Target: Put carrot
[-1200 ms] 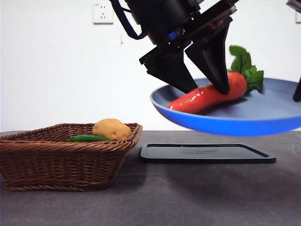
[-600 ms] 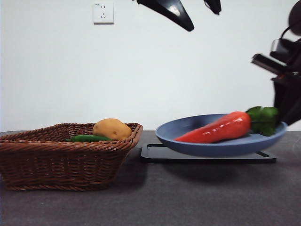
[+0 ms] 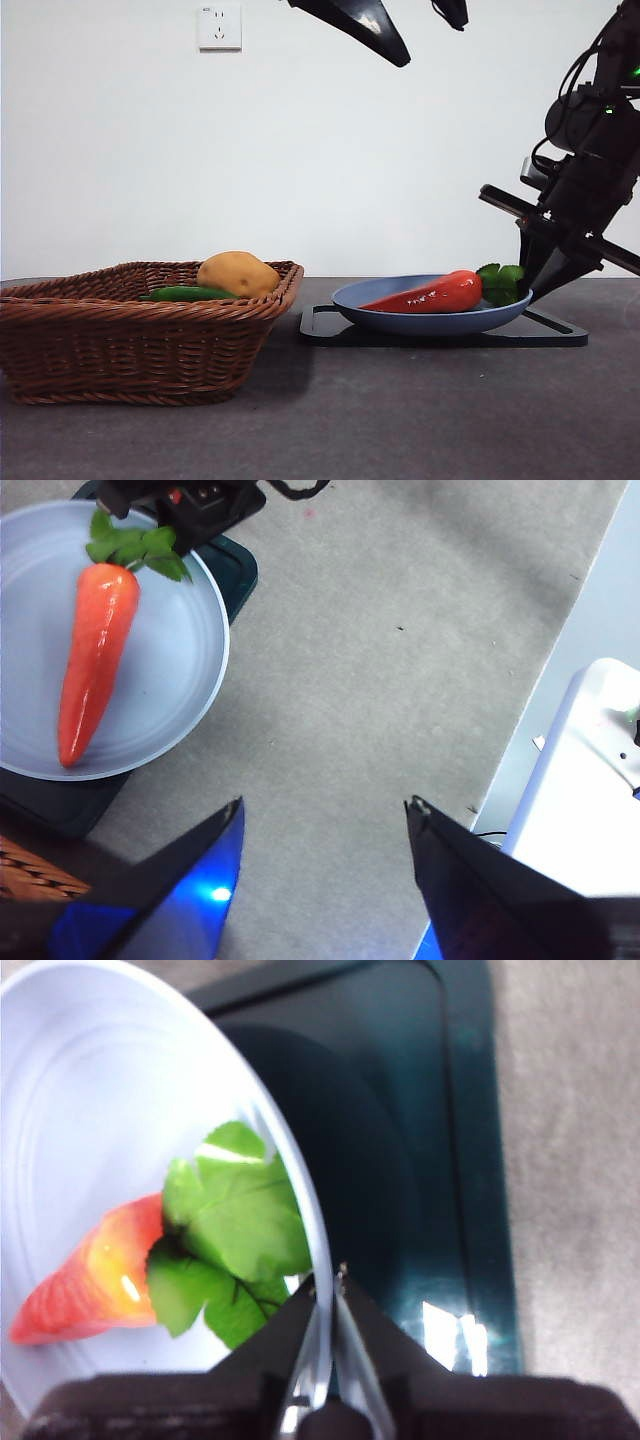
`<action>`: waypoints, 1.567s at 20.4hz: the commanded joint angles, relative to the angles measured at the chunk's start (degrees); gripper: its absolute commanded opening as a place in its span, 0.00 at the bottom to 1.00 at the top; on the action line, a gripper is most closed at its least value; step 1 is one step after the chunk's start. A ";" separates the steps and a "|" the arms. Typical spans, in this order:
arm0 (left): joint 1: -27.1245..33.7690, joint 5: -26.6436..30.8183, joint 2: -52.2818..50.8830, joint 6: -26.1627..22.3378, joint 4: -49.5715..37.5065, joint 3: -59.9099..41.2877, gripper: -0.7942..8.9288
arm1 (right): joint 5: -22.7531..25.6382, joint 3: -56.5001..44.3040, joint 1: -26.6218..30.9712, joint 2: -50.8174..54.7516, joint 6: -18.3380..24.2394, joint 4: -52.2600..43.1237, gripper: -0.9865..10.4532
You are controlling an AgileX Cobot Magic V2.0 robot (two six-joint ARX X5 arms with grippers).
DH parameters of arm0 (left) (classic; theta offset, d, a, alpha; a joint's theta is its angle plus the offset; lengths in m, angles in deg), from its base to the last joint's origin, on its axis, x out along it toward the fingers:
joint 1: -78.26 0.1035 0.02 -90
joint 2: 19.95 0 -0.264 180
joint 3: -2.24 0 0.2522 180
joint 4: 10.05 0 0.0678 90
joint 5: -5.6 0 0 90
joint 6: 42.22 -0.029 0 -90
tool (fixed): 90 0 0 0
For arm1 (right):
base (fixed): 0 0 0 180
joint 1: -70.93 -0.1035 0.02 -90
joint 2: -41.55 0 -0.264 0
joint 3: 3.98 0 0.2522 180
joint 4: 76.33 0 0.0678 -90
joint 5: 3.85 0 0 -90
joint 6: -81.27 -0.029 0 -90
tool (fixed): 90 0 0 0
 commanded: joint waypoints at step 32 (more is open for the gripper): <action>17.66 16.37 -2.29 -2.29 -17.16 -1.22 0.09 | 18.01 -14.25 -2.91 48.44 11.47 6.29 0.09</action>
